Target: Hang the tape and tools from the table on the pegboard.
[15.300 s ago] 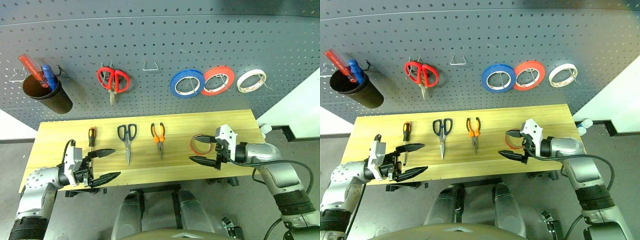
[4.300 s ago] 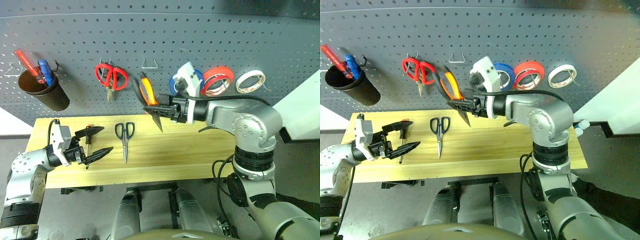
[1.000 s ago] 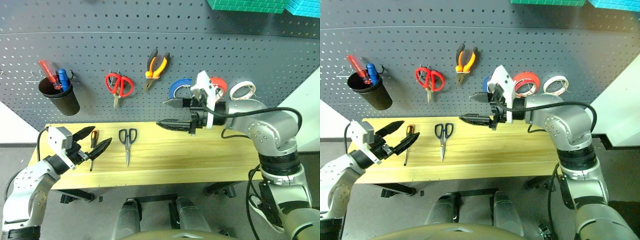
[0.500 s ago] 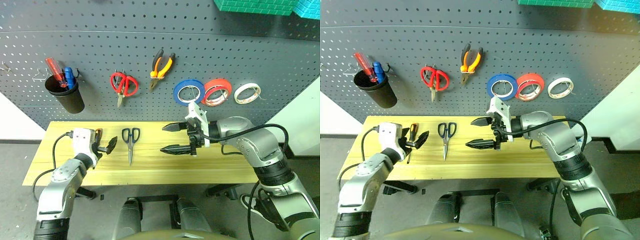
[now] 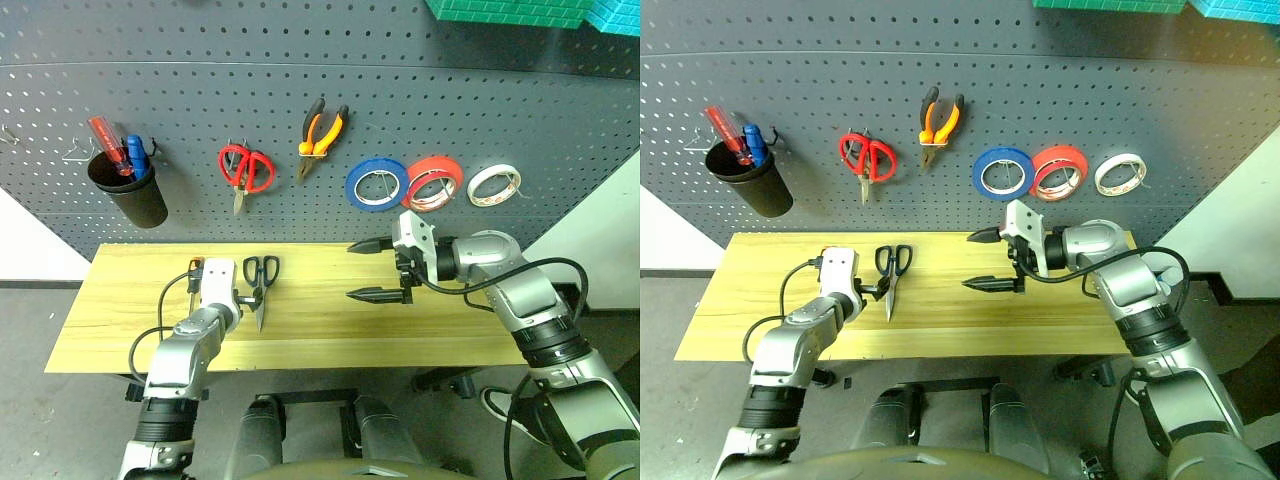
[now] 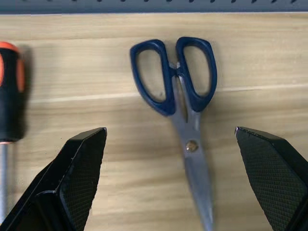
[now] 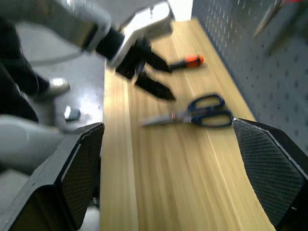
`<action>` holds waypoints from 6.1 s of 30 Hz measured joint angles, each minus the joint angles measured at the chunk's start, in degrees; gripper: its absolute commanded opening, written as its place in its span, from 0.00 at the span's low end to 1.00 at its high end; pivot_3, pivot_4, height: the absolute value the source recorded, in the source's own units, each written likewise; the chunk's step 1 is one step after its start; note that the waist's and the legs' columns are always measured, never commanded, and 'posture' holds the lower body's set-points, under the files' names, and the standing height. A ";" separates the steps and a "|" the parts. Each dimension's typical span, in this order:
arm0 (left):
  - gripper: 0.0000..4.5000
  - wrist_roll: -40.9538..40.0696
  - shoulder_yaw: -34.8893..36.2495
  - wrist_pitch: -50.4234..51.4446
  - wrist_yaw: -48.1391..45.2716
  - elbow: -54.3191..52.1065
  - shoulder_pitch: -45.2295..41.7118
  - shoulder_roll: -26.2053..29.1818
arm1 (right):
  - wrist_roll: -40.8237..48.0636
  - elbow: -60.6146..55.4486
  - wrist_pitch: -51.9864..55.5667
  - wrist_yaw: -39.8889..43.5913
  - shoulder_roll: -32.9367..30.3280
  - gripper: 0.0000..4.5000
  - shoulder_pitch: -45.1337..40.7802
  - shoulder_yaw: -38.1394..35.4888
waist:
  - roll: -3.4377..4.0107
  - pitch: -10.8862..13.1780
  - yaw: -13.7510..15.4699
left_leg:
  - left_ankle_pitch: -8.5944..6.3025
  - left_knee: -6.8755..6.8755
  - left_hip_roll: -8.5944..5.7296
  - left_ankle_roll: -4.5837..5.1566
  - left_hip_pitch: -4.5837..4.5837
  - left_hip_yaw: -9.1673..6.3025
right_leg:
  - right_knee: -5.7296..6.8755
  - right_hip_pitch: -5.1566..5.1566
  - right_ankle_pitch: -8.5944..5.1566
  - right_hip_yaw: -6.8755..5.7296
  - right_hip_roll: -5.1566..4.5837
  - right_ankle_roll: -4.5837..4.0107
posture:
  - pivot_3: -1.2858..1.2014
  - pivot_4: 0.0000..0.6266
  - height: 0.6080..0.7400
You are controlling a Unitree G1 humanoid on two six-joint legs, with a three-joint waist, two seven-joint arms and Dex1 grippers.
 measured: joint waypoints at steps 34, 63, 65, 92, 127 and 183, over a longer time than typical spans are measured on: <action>1.00 4.27 8.74 9.40 16.01 25.45 -20.21 -9.01 | -5.98 1.31 -3.01 0.51 1.40 1.00 1.77 -0.15 | 0.34 1.65 -1.71 | -0.01 -0.03 -0.07 -0.02 -0.09 -0.10 | -0.15 -0.01 -0.14 0.00 0.00 0.25 | 0.53 0.40 1.00; 0.14 3.83 10.66 16.52 15.39 19.75 -19.78 -9.76 | -9.87 4.31 -7.18 -2.67 1.33 1.00 2.34 -0.25 | 0.71 2.90 -3.29 | -0.02 -0.14 -0.10 -0.03 -0.10 -0.13 | -0.44 0.06 -0.16 0.01 -0.03 0.30 | 0.53 0.37 1.00; 0.14 3.66 8.68 17.62 12.62 17.53 -18.10 -8.20 | -9.99 4.86 -7.65 -2.65 1.38 1.00 2.02 -0.29 | 0.72 2.90 -3.54 | -0.02 -0.18 -0.10 -0.04 -0.10 -0.14 | -0.44 0.05 -0.16 0.00 -0.03 0.30 | 0.53 0.35 1.00; 0.14 -12.13 10.00 -3.85 -35.89 -12.74 13.52 21.09 | -5.44 7.87 -8.41 -0.93 2.12 1.00 -1.97 -4.62 | 0.58 2.78 -4.48 | -0.02 -0.20 -0.08 -0.04 -0.29 -0.09 | -0.68 -0.05 0.02 -0.01 -0.18 0.00 | 0.55 0.22 1.00; 0.14 -13.53 14.68 -67.03 -48.80 0.49 21.46 9.36 | 2.86 9.70 -7.02 1.92 5.20 1.00 -6.36 -10.31 | 0.25 -0.21 -3.03 | -0.02 -0.16 -0.01 -0.03 -0.20 0.05 | -0.52 -0.03 0.14 0.01 -0.09 0.02 | 0.56 0.13 1.00; 0.47 -2.42 3.84 -36.80 -23.37 14.67 -11.96 9.65 | 0.71 5.57 -5.77 -1.56 4.50 1.00 -2.71 -10.26 | 0.39 -0.55 -1.53 | 0.00 0.03 -0.03 -0.02 -0.10 0.02 | -0.22 0.10 0.28 0.01 0.00 0.33 | 0.54 0.14 1.00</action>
